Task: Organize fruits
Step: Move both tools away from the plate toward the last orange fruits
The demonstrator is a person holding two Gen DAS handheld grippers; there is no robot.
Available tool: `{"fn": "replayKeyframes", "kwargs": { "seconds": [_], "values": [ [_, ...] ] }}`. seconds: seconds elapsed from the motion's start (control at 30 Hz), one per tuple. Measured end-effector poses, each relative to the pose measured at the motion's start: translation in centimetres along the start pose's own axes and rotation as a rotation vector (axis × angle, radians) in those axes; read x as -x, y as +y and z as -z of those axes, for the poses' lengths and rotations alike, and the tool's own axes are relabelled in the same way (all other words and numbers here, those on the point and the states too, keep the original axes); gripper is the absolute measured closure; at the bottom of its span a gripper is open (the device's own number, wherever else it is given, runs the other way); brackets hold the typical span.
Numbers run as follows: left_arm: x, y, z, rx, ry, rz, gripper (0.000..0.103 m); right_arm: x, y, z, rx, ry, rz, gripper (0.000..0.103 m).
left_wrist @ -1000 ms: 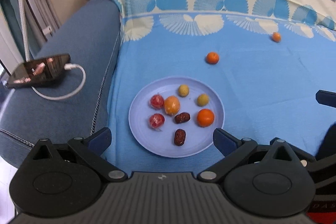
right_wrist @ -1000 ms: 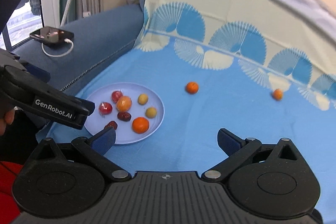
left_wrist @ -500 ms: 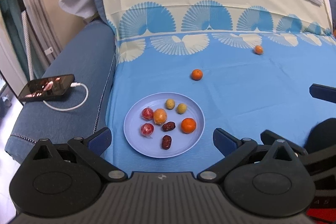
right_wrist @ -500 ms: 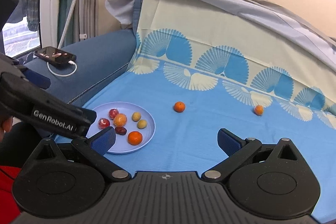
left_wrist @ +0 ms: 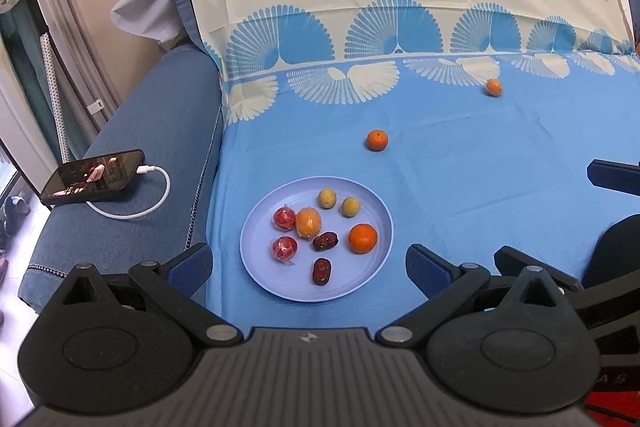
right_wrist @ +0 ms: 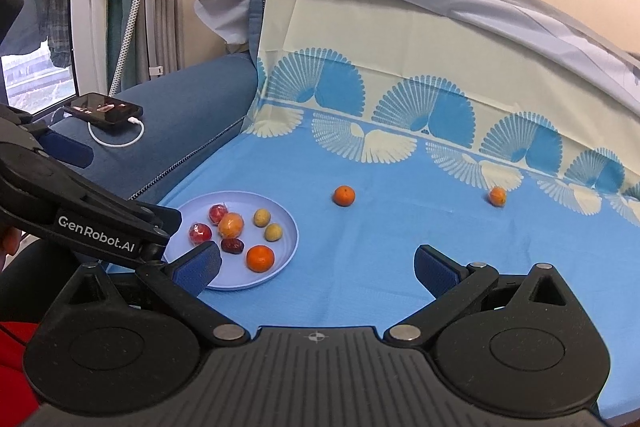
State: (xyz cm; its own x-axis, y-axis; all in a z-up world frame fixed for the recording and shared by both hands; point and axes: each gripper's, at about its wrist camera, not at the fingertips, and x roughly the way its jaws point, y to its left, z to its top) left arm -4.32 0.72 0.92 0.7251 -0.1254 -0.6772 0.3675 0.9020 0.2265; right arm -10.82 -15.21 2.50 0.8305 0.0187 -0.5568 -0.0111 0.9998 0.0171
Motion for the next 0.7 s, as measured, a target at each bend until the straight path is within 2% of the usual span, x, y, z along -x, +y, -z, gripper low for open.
{"fn": "replayKeyframes", "kwargs": {
  "seconds": [0.7],
  "values": [
    [-3.3, -0.8, -1.2, -0.003, 0.074, 0.030, 0.000, -3.0, -1.2, 1.0, -0.074, 0.080, -0.006, 0.001]
  ]
}}
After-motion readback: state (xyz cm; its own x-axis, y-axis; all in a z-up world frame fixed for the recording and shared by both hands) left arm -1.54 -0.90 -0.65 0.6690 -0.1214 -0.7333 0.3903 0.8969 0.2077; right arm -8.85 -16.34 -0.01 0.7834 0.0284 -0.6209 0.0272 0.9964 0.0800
